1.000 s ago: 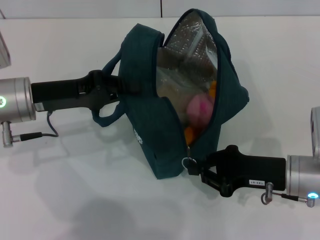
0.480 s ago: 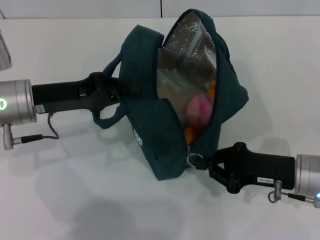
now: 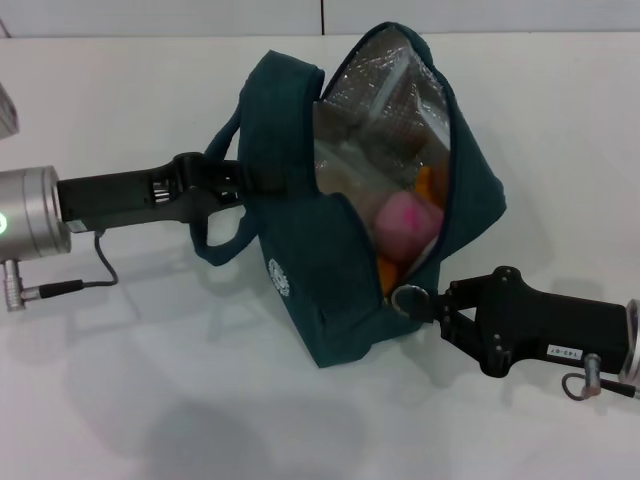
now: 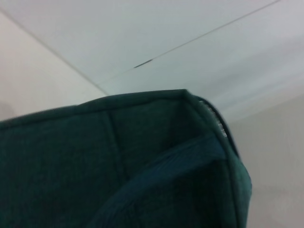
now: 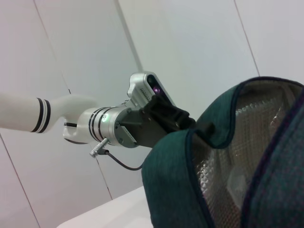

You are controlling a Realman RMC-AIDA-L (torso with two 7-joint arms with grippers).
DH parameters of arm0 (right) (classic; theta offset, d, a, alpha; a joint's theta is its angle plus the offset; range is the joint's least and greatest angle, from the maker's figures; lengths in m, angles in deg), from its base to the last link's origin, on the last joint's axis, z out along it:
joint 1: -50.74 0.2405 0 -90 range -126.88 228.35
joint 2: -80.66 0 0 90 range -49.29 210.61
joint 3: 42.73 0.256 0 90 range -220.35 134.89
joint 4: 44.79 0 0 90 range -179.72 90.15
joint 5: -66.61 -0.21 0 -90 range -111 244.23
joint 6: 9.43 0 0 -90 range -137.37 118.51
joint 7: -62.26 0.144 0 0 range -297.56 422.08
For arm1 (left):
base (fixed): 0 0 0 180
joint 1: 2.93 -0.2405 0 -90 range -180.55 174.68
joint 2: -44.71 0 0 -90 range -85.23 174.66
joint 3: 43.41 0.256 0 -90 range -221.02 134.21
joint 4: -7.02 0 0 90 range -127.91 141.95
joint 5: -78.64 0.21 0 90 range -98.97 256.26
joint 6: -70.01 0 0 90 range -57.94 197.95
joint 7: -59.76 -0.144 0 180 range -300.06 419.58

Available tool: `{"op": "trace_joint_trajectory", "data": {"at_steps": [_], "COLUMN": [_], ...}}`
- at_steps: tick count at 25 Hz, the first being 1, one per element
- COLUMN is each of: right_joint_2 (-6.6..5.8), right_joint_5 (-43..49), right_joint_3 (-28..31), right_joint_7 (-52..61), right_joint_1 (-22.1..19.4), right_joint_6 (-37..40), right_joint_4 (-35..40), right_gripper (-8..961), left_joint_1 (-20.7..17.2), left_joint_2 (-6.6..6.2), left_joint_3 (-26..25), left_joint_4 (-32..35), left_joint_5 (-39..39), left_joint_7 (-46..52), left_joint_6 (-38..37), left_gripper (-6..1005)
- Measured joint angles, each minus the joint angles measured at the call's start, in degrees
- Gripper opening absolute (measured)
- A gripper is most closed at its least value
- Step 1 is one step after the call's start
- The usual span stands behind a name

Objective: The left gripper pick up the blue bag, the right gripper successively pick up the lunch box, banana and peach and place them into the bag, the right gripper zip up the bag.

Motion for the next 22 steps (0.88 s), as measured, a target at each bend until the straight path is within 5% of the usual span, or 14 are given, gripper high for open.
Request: {"op": "trace_joint_trajectory", "data": {"at_steps": [6, 12, 22], "right_joint_2": [0.16, 0.25, 0.29], "right_joint_5": [-0.1, -0.5, -3.2], "right_joint_3": [0.0, 0.6, 1.7], "right_joint_7": [-0.6, -0.7, -1.1], "right_joint_1": [0.0, -0.1, 0.1], "right_joint_6": [0.3, 0.7, 1.3], "right_joint_4": [1.5, 5.7, 9.1], "right_gripper": [6, 6, 7], "left_joint_1": [-1.4, -2.6, -5.9], "left_joint_2": [0.33, 0.36, 1.32], "left_joint_3": [0.0, -1.4, -7.4], "left_joint_4": [-0.1, -0.3, -0.2], "left_joint_5": [-2.3, -2.9, -4.7], "left_joint_7": [-9.2, -15.5, -22.6], "left_joint_6": [-0.9, 0.2, 0.7], "left_gripper": [63, 232, 770]}}
